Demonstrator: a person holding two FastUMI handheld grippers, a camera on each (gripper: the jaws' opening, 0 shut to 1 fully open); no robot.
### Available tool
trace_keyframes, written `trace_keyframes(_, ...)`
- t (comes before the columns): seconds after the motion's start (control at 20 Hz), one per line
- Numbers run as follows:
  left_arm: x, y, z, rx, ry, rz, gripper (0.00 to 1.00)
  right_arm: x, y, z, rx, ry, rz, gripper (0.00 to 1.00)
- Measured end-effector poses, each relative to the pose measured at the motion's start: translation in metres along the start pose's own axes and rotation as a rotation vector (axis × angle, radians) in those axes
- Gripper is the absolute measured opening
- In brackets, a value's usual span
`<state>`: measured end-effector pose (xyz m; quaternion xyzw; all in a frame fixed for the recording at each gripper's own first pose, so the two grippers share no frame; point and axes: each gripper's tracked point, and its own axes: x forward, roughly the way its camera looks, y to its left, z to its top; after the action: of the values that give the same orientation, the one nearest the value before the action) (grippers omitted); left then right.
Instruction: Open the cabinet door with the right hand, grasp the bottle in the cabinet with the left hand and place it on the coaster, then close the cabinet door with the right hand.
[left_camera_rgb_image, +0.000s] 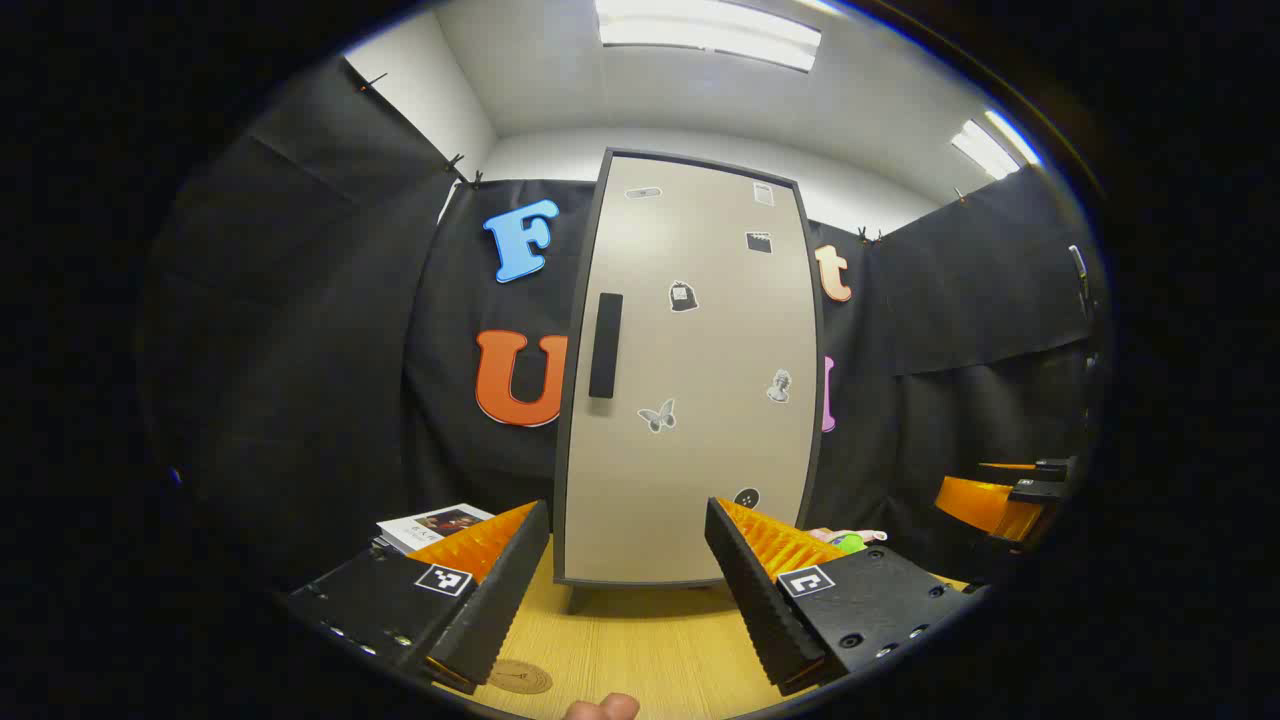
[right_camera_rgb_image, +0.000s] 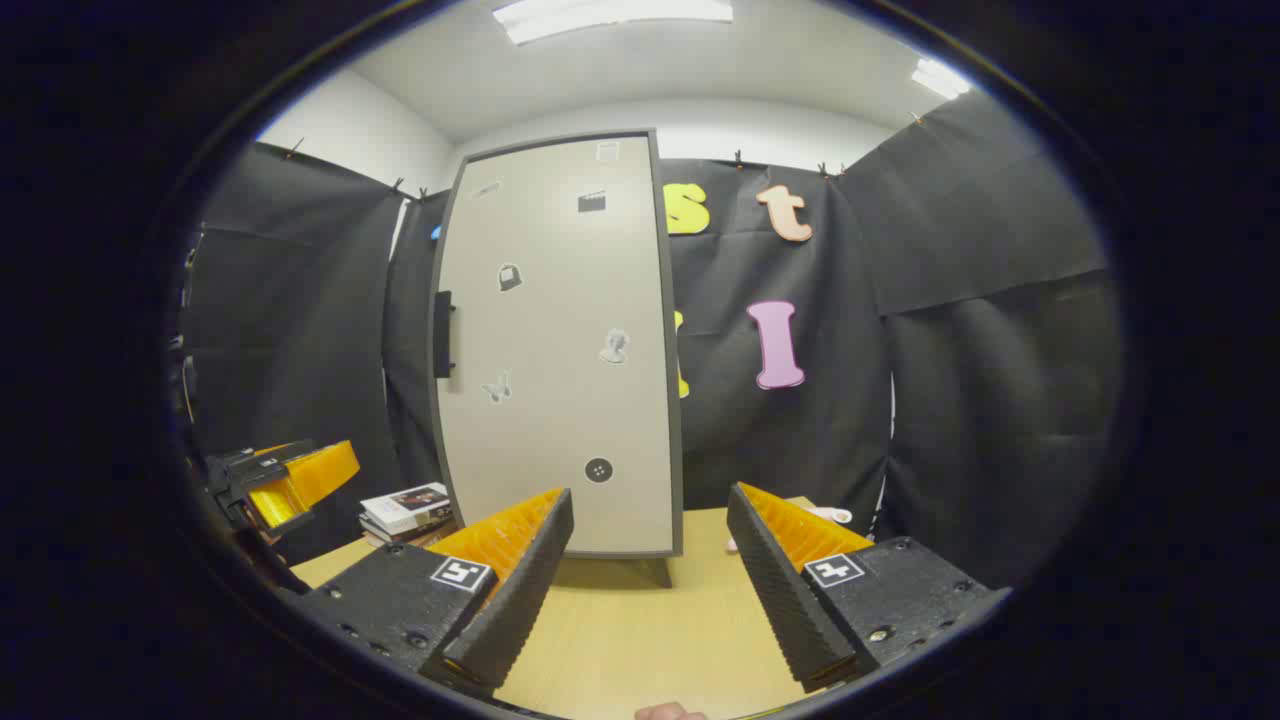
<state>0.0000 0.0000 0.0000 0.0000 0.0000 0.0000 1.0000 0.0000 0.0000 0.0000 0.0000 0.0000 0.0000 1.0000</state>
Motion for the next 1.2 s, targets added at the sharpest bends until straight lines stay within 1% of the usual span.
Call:
trace_keyframes(0.25,-0.001,0.001,0.000,0.005,0.002,0.000,0.95,-0.009,-0.006,-0.001,0.008,-0.001,-0.016,0.99)
trace_keyframes(0.55,-0.003,0.000,0.003,0.020,-0.006,-0.001,0.95,-0.009,-0.007,-0.001,0.012,-0.002,-0.011,0.99)
trace_keyframes(0.6,-0.004,0.000,0.002,0.021,-0.005,-0.002,0.95,-0.009,-0.007,0.000,0.011,-0.003,-0.011,0.94)
trace_keyframes(0.65,-0.006,-0.001,0.002,0.021,-0.004,-0.004,0.95,-0.009,-0.006,0.000,0.010,-0.003,-0.008,0.99)
trace_keyframes(0.7,-0.006,-0.001,0.002,0.021,-0.004,-0.004,0.95,-0.009,-0.005,0.002,0.011,-0.002,-0.007,0.94)
trace_keyframes(0.8,-0.007,-0.002,0.000,0.021,0.000,-0.005,0.95,-0.009,-0.002,0.002,0.020,0.000,0.003,0.94)
trace_keyframes(0.85,-0.008,-0.002,-0.002,0.021,0.007,-0.005,0.95,-0.010,0.002,0.004,0.023,-0.001,0.008,0.99)
trace_keyframes(0.9,-0.009,-0.003,-0.003,0.020,0.010,-0.007,0.95,-0.010,0.005,0.003,0.023,0.001,0.014,0.94)
trace_keyframes(1.05,-0.010,-0.002,-0.001,0.021,0.005,-0.003,0.95,-0.009,0.012,0.003,0.004,0.000,0.032,0.94)
trace_keyframes(1.1,-0.011,-0.001,-0.002,0.024,0.005,0.001,0.95,-0.007,0.016,0.005,-0.003,0.002,0.045,0.94)
trace_keyframes(1.15,-0.011,0.000,-0.003,0.028,0.007,0.004,0.95,-0.005,0.021,0.005,-0.007,0.004,0.065,0.99)
trace_keyframes(1.2,-0.012,-0.001,-0.004,0.029,0.010,0.003,0.95,-0.001,0.029,0.007,-0.008,0.005,0.092,0.99)
